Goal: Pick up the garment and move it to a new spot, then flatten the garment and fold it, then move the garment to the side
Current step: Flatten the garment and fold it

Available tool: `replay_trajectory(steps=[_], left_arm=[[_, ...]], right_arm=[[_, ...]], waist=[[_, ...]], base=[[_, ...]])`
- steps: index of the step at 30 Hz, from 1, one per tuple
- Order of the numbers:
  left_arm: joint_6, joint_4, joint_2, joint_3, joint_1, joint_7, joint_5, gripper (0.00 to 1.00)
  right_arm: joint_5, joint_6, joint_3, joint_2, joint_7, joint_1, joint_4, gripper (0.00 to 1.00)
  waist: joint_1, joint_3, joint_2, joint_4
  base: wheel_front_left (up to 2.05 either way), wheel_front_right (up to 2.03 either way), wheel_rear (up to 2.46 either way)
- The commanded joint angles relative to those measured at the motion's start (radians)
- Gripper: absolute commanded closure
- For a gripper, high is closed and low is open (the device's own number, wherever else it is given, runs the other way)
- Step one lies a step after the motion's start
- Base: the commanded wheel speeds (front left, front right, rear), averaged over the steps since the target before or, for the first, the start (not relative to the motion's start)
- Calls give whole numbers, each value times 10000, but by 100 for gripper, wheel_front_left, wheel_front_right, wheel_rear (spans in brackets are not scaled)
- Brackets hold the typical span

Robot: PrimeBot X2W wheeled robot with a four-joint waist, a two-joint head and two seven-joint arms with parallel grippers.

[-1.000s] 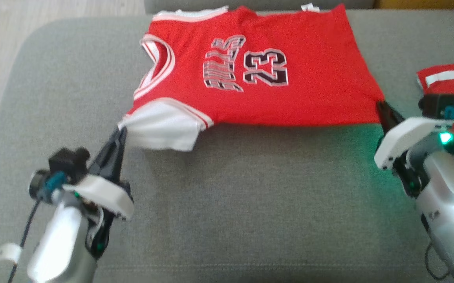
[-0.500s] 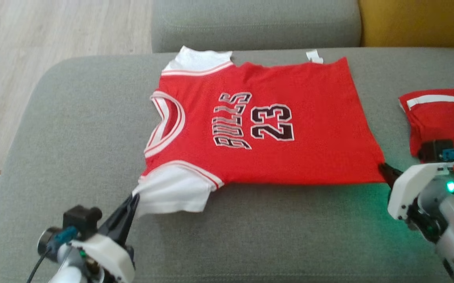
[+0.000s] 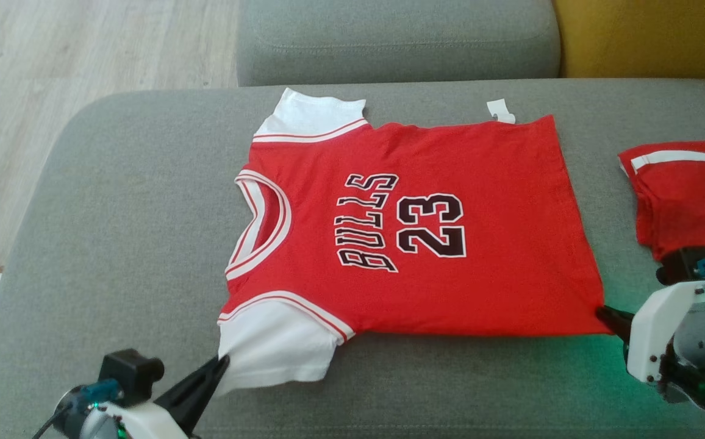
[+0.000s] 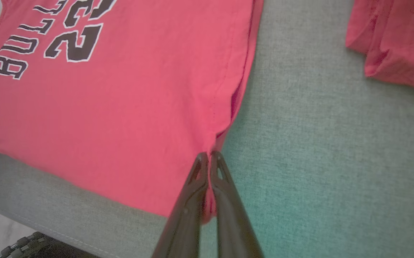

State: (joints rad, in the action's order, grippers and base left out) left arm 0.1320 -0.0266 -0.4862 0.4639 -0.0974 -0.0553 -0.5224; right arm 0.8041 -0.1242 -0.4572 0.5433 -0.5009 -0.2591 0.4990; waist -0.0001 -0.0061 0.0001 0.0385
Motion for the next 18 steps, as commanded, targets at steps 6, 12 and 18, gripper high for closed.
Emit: replay_trajectory(steps=[6, 12, 18], left_arm=[[-114, 925, -622, -477, 761, -365, 46, 100], [-216, 865, -554, -594, 1743, -476, 230, 100], [-157, 301, -543, -489, 2944, -591, 403, 100]], right_arm=[[-412, -65, 993, 331, -720, 140, -1312, 100], [-1134, -65, 1928, -151, -1384, -224, -1881, 100], [-1791, -65, 2367, -743, -1997, -909, -1914, 100]], waist=[[1, 332, -1, -24], [1, 755, -1, -54], [1, 1221, -1, -114]], base=[[0, 0, 0], [0, 0, 0], [0, 0, 0]])
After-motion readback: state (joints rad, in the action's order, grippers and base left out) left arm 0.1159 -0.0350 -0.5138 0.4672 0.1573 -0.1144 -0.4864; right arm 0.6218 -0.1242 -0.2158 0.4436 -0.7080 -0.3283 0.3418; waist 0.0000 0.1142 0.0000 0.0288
